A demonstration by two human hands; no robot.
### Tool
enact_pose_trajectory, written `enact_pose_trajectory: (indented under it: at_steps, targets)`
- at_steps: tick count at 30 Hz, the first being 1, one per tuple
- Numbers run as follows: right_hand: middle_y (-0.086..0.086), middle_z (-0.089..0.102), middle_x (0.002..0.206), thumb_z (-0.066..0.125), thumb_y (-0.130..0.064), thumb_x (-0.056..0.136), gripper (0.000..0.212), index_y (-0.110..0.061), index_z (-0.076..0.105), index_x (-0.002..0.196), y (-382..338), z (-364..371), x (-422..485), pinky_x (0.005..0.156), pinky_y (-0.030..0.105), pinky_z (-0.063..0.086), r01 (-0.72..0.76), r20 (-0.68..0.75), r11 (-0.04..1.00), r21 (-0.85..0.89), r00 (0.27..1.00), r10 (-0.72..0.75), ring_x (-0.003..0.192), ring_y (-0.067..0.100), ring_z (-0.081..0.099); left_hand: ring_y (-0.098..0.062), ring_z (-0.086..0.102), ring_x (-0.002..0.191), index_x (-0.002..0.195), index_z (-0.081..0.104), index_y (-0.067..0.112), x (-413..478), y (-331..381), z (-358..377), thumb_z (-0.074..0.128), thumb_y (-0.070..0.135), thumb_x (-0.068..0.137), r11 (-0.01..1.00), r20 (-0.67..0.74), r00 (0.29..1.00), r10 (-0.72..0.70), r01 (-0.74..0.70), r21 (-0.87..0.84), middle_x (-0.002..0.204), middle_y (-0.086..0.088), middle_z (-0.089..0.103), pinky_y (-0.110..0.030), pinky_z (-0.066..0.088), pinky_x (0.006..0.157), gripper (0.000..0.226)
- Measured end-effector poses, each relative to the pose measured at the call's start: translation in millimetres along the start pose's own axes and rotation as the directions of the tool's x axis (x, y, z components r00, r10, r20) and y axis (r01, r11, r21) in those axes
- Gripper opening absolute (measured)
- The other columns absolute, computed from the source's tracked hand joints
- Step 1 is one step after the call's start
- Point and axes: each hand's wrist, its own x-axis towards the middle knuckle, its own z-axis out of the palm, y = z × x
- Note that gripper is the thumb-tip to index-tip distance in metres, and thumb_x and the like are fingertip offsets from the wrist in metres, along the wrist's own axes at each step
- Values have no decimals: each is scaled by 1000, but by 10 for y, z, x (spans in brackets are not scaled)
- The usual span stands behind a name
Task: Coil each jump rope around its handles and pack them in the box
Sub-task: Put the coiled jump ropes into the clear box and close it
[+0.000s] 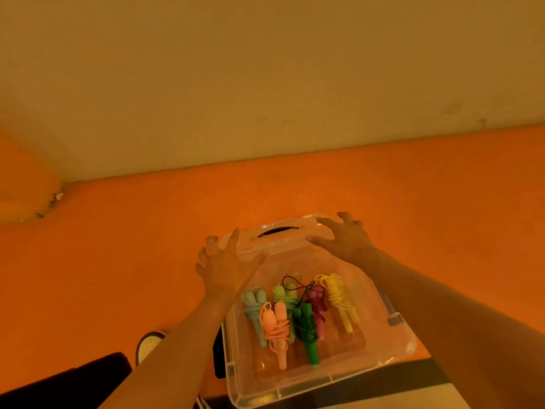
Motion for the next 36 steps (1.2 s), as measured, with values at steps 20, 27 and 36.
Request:
enact_pose_trajectory:
  at_steps: [20, 27, 36]
  targets:
    - [13, 52, 120, 67, -59, 81, 50, -19, 69, 111, 279, 311, 197, 101, 43, 28, 166, -232, 986, -10, 959, -164, 117, 34, 45, -32, 37, 119, 112, 60, 27, 34, -170, 314, 64, 73, 75, 987, -52, 986, 160, -160, 15, 126, -5, 42, -29, 24, 85, 59]
    - [13, 48, 121, 71, -57, 79, 48, -19, 68, 108, 360, 271, -111, 95, 47, 34, 187, -300, 981, 47, 940, -165, 116, 40, 39, -35, 39, 116, 99, 62, 24, -301, -66, 258, 48, 81, 69, 989, -191, 972, 138, -146, -30, 123, -9, 46, -35, 32, 89, 66]
    - [17, 46, 129, 74, -50, 78, 42, -19, 65, 104, 626, 404, -1127, 92, 55, 42, 210, -431, 972, 104, 890, -146, 124, 43, 35, -34, 29, 127, 96, 62, 20, -1281, 3, 186, 78, 56, 73, 962, -229, 955, 188, -226, -151, 135, -11, 38, -47, 40, 102, 45]
